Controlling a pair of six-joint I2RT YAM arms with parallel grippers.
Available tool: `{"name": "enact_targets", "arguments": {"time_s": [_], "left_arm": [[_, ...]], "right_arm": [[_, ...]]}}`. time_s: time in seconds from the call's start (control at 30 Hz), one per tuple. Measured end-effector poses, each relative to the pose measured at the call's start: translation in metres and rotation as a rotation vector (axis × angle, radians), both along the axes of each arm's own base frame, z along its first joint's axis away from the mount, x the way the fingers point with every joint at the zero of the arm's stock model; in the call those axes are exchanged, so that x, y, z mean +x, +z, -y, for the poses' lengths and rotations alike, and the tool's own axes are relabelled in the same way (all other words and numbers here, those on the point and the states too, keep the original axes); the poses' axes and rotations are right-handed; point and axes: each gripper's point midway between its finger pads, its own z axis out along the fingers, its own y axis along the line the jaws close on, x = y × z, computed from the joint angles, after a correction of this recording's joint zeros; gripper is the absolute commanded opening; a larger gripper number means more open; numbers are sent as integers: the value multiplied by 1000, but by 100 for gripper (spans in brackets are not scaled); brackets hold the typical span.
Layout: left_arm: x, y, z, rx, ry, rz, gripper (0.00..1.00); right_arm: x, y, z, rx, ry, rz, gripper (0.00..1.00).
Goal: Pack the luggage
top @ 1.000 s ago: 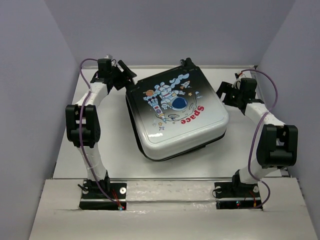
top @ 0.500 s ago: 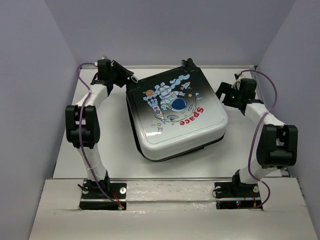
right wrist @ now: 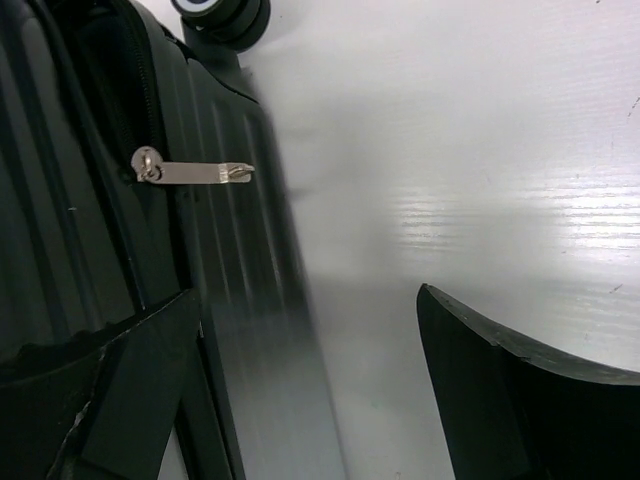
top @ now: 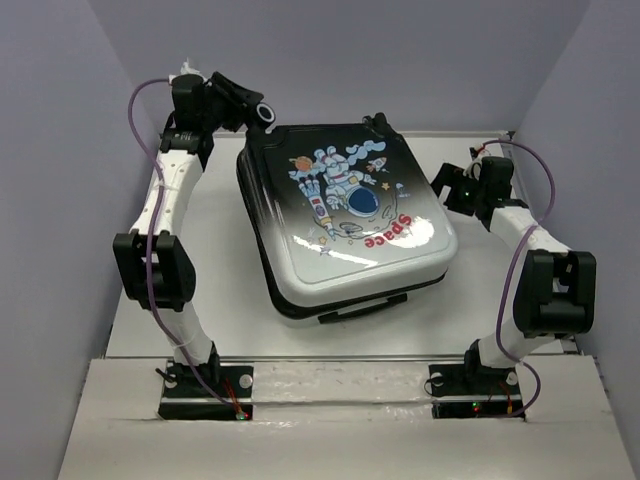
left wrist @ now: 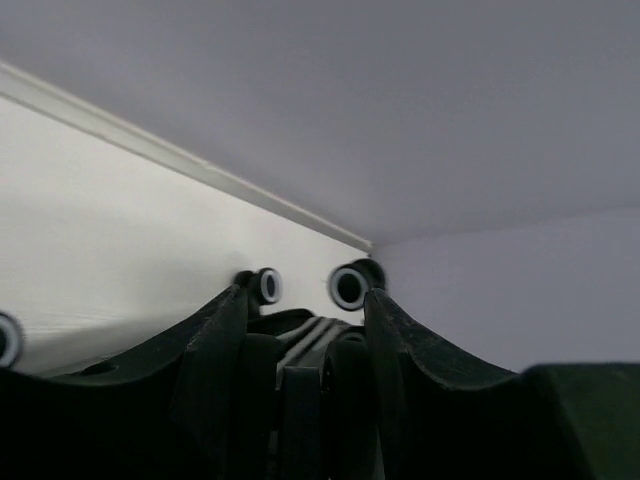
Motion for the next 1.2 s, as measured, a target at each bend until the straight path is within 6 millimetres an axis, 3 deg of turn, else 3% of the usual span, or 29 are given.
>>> {"name": "enact_targets", "arguments": {"time_s": [0.13, 0.23, 0.3, 0.5, 0.67, 0.83, 0.87, 0.9, 0.93, 0.97, 1.07, 1.13, 1.2], "left_arm": [[-26, 79, 27, -54, -64, 141, 6], [-38, 102, 34, -62, -81, 188, 6], [-42, 102, 30, -57, -83, 194, 6], [-53, 62, -7, -24, -28, 146, 6], [-31, 16, -41, 4, 18, 66, 6], [-10, -30, -54, 30, 30, -25, 6], [-11, -35, -54, 37, 30, -38, 8], [-11, -38, -56, 50, 35, -41, 28], [-14, -35, -58, 66, 44, -32, 40], [-19, -28, -60, 85, 56, -16, 63], [-49, 0, -65, 155, 86, 58, 83], [-87, 27, -67, 206, 114, 138, 83], [-148, 63, -63, 253, 135, 259, 75]], "right_arm": [[0, -1, 1, 5, -4, -5, 97], [-1, -3, -1, 13, 2, -14, 97], [-1, -3, -2, 12, 4, -16, 97], [-4, -4, -9, 25, 24, -24, 97], [-8, -6, -15, 29, 35, -32, 97], [-18, -7, -15, 29, 31, -38, 93], [-19, -7, -15, 28, 29, -38, 90], [-22, -6, -14, 26, 23, -36, 86], [-24, -5, -13, 26, 16, -36, 76], [-26, -4, -13, 27, 11, -31, 71], [-33, 6, -11, 24, -5, -14, 65], [-39, 22, -9, 20, -19, 26, 63], [-45, 46, -7, 12, -35, 91, 59]]}}
